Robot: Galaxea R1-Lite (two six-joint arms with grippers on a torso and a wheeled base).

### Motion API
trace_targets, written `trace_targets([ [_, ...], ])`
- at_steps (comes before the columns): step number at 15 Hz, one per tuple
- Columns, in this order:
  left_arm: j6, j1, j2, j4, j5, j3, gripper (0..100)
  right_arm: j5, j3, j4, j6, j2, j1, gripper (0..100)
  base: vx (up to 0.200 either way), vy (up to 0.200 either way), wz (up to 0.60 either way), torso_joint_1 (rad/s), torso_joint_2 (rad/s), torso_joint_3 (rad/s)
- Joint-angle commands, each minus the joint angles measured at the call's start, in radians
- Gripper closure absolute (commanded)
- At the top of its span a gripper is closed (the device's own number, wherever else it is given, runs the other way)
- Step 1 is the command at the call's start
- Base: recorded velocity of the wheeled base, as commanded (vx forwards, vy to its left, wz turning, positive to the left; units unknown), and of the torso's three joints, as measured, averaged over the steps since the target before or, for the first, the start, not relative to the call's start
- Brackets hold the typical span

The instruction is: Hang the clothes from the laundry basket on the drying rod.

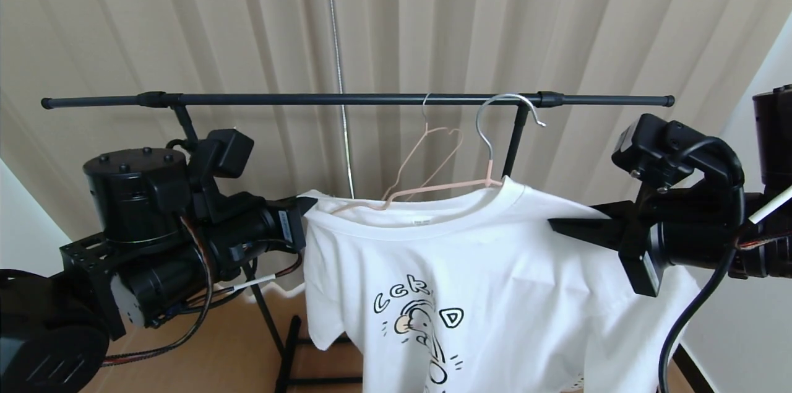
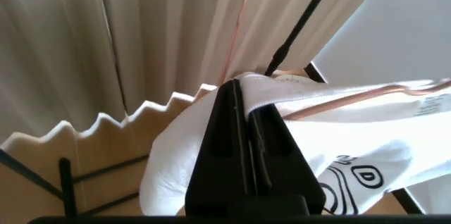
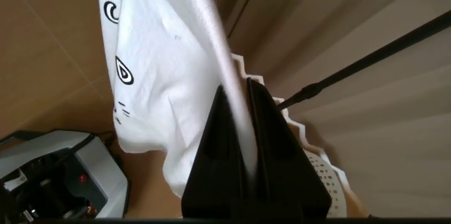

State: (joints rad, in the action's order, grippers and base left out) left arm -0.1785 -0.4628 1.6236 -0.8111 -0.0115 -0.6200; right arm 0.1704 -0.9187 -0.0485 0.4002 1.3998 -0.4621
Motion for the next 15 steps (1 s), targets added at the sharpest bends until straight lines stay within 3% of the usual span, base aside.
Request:
trace_targets([
  [1,0.027,-0.043,-0.045,0.036,0.001,-0.033,100,0.0,0.008,0.001,-0.009,0.027,-0.001,100,0.0,0.0,0.0,0.0,0.0,0.0],
  [5,0.04,-0.1,-0.047,0.119,0.064,-0.106,100,-0.034,0.015,0.093,-0.126,0.034,-0.03,100,0.0,0.0,0.0,0.0,0.0,0.0],
  [7,0.063,-0.132,-0.045,0.151,0.081,-0.136,100,-0.16,0.05,0.141,-0.144,0.024,-0.081,100,0.0,0.0,0.0,0.0,0.0,0.0],
  [11,0.07,-0.166,-0.033,0.207,0.099,-0.196,100,-0.204,0.121,0.202,-0.159,-0.007,-0.151,100,0.0,0.0,0.0,0.0,0.0,0.0],
  [12,0.07,-0.177,-0.008,0.217,0.1,-0.218,100,-0.23,0.175,0.311,-0.236,0.018,-0.176,100,0.0,0.0,0.0,0.0,0.0,0.0],
  [15,0.068,-0.189,0.007,0.219,0.102,-0.236,100,-0.298,0.196,0.369,-0.239,0.045,-0.178,100,0.0,0.0,0.0,0.0,0.0,0.0],
])
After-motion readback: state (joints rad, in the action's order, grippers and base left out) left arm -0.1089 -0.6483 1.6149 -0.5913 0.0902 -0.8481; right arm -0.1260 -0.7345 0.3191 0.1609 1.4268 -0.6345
